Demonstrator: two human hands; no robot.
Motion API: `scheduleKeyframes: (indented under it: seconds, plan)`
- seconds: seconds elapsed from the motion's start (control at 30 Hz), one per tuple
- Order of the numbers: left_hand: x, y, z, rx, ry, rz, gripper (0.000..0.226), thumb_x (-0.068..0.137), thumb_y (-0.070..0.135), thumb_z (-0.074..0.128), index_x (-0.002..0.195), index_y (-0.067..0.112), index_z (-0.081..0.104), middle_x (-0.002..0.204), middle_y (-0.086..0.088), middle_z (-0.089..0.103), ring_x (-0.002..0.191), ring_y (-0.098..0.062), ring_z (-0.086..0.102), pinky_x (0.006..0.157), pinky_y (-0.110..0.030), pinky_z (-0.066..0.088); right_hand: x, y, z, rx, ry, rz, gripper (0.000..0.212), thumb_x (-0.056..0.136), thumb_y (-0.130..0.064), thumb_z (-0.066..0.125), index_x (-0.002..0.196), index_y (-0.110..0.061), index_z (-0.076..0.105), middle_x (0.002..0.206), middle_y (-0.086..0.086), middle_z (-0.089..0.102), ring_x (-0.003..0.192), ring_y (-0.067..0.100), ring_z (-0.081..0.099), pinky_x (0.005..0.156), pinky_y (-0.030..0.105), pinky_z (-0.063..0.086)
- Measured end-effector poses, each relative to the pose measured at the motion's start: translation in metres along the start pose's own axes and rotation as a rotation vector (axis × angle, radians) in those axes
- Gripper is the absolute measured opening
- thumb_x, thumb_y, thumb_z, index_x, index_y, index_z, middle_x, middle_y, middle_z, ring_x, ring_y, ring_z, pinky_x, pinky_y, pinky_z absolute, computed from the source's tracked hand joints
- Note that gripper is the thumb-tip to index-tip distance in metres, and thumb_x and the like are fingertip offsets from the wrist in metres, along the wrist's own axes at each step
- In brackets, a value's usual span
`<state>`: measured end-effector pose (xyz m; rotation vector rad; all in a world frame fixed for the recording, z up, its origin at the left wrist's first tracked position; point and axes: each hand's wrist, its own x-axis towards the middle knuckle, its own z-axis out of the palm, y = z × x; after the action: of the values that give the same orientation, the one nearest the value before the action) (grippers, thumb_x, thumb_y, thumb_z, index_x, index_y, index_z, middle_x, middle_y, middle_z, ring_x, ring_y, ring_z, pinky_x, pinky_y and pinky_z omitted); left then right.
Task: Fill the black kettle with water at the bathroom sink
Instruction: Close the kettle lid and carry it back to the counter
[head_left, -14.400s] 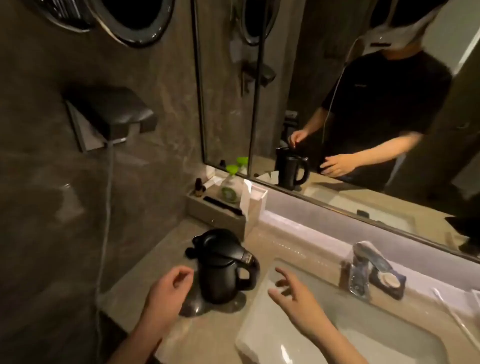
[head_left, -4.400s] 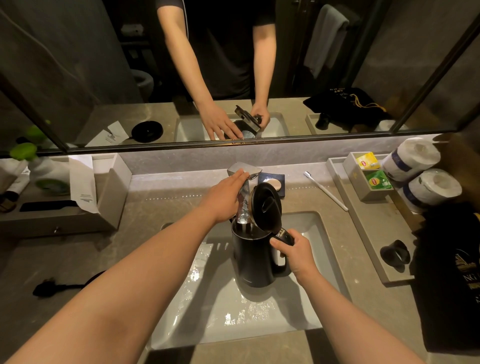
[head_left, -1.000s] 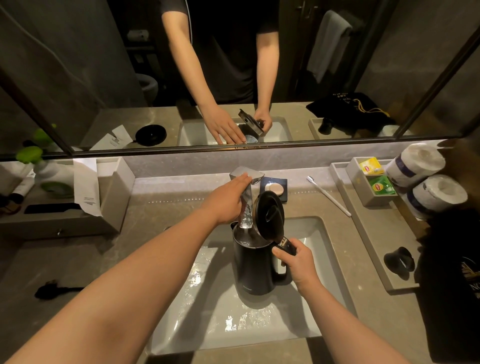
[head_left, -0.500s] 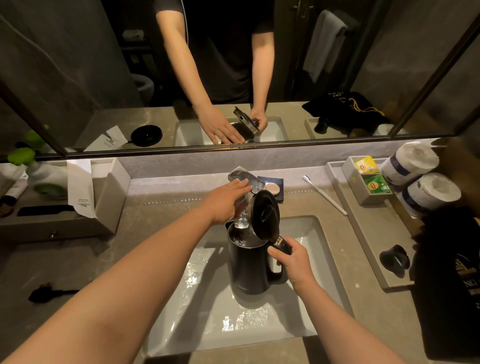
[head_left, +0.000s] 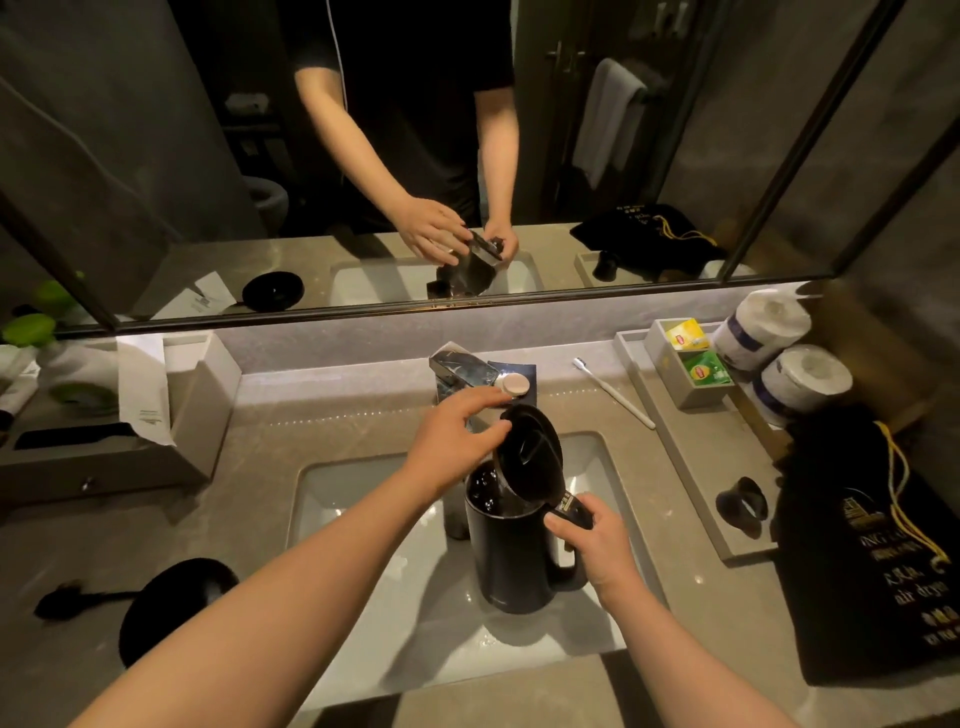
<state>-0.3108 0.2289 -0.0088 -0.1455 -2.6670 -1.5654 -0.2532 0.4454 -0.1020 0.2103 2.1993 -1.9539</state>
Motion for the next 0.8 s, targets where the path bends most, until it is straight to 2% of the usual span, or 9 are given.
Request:
scheduleKeyframes:
  seconds: [0.13, 0.3, 0.53, 0.6, 0.7, 0.8]
  plan:
    - [-0.009, 0.006, 0.007, 0.099, -0.075, -0.034, 0.034, 0.089, 0.018, 0.063, 0.121, 0.029, 0.066, 0.124, 0.011, 0.064, 0.113, -0.002, 0.051, 0.098, -0.027, 0.041, -0.016, -0.007, -0.019, 0.001, 0.026, -0.016, 0.022, 0.067, -0.024, 0.077, 0.081, -0.01, 0.067, 0.06, -0.011, 0.064, 0.056, 0.002, 0.057, 0.058, 0.03, 0.046]
    - [-0.027, 0.012, 0.014, 0.017, 0.017, -0.079, 0.025, 0.089, 0.017, 0.065, 0.11, 0.029, 0.071, 0.106, 0.02, 0.065, 0.105, 0.001, 0.057, 0.083, -0.008, 0.039, -0.028, -0.029, -0.035, -0.001, 0.068, -0.087, 0.023, 0.066, -0.027, 0.077, 0.084, -0.014, 0.069, 0.065, -0.009, 0.067, 0.06, 0.002, 0.061, 0.052, 0.02, 0.049]
    - [-0.035, 0.028, 0.009, 0.031, 0.049, -0.016, 0.024, 0.092, 0.018, 0.062, 0.114, 0.02, 0.071, 0.113, 0.006, 0.071, 0.107, -0.009, 0.062, 0.092, -0.026, 0.046, -0.036, -0.065, -0.043, 0.009, 0.086, -0.221, 0.025, 0.068, -0.035, 0.076, 0.081, -0.016, 0.068, 0.065, -0.008, 0.064, 0.058, 0.005, 0.057, 0.052, 0.019, 0.05]
    - [-0.036, 0.032, 0.004, 0.039, 0.056, 0.001, 0.025, 0.092, 0.018, 0.061, 0.115, 0.018, 0.071, 0.117, 0.004, 0.07, 0.111, -0.012, 0.061, 0.097, -0.031, 0.046, -0.039, -0.074, -0.041, 0.042, 0.089, -0.246, 0.017, 0.069, -0.032, 0.076, 0.078, -0.02, 0.069, 0.063, -0.009, 0.063, 0.057, 0.006, 0.056, 0.05, 0.019, 0.049]
    - [-0.044, 0.036, -0.004, -0.002, 0.049, 0.019, 0.026, 0.093, 0.017, 0.06, 0.117, 0.018, 0.07, 0.117, 0.009, 0.067, 0.114, -0.012, 0.059, 0.1, -0.031, 0.044, -0.043, -0.086, -0.036, 0.06, 0.069, -0.285, 0.007, 0.074, -0.025, 0.076, 0.077, -0.028, 0.07, 0.064, -0.011, 0.064, 0.058, 0.004, 0.057, 0.05, 0.018, 0.048]
    - [-0.054, 0.038, -0.011, -0.006, 0.083, 0.073, 0.03, 0.095, 0.017, 0.058, 0.124, 0.019, 0.065, 0.122, 0.009, 0.062, 0.117, -0.01, 0.055, 0.098, -0.022, 0.039, -0.047, -0.096, -0.03, 0.075, 0.053, -0.311, 0.009, 0.074, -0.023, 0.076, 0.08, -0.02, 0.07, 0.064, -0.009, 0.063, 0.058, 0.006, 0.055, 0.051, 0.019, 0.048]
